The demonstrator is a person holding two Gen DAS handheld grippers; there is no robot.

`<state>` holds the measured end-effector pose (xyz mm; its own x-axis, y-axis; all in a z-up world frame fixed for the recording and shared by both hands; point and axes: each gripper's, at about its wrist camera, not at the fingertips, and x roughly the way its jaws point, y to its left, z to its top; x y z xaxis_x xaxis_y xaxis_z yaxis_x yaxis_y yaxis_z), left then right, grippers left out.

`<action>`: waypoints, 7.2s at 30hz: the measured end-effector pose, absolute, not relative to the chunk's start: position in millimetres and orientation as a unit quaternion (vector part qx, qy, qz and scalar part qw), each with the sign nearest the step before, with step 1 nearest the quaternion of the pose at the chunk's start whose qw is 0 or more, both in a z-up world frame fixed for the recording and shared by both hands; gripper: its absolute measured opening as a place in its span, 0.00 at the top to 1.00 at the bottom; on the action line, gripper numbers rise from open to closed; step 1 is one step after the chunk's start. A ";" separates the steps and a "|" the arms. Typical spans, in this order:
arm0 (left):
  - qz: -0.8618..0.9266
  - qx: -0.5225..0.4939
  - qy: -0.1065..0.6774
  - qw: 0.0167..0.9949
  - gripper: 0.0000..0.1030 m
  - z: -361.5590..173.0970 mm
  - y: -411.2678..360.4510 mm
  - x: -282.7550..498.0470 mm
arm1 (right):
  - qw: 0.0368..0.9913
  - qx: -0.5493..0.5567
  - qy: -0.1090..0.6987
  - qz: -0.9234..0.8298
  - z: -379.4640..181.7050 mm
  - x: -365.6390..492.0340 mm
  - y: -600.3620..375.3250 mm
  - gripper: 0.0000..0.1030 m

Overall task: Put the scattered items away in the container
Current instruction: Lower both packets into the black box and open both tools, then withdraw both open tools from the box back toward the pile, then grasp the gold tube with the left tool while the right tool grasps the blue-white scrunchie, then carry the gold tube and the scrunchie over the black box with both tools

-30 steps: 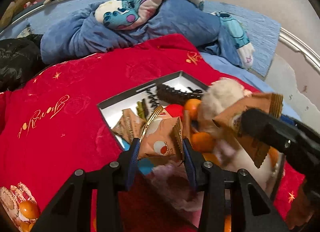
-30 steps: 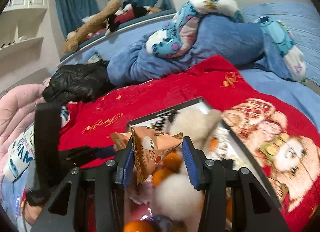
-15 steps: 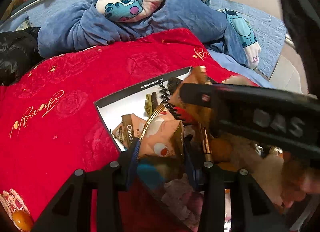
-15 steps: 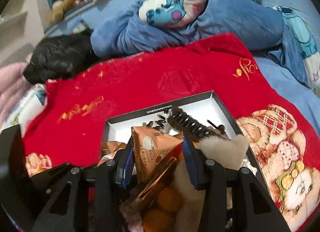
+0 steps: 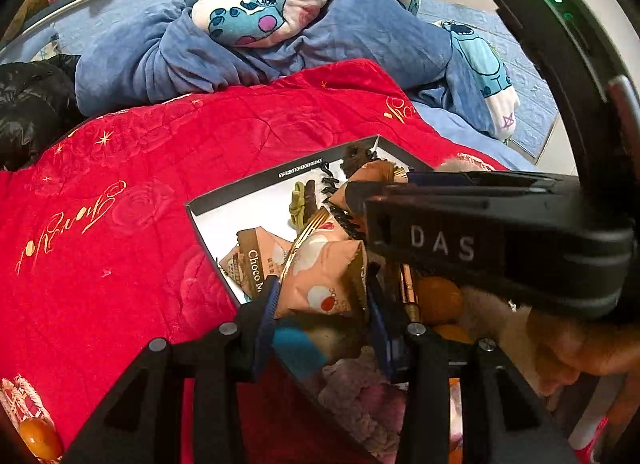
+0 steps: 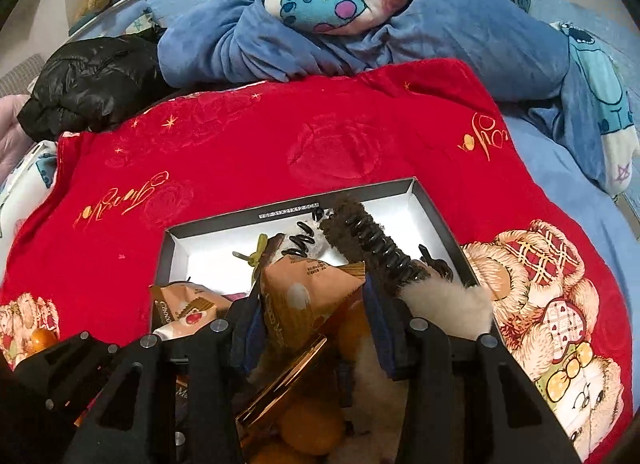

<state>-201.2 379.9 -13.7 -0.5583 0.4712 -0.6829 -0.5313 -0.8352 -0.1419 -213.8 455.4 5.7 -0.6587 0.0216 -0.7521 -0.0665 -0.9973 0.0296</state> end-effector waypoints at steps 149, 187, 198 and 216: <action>0.915 -0.385 -0.025 0.116 0.91 -30.3 30.6 -20.9 | -0.056 -0.379 0.044 0.923 -29.4 -33.3 259.2 0.87; 0.926 -0.329 -0.048 0.180 0.91 13.8 95.3 -11.1 | -0.070 -0.307 0.086 0.945 4.1 -8.7 278.8 0.87; 0.910 -0.332 -0.019 0.246 0.91 16.0 176.3 1.2 | -0.048 -0.275 0.087 0.956 18.8 12.8 338.2 0.87; 0.880 -0.322 0.017 0.349 0.91 14.2 309.7 27.5 | 0.072 -0.234 0.122 0.962 22.0 66.3 471.4 0.87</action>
<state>27.5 309.7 14.2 -0.5489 0.6032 -0.5787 -0.6254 -0.7557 -0.1946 66.3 471.4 22.0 -0.8798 0.0814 -0.4683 -0.1958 -0.9598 0.2010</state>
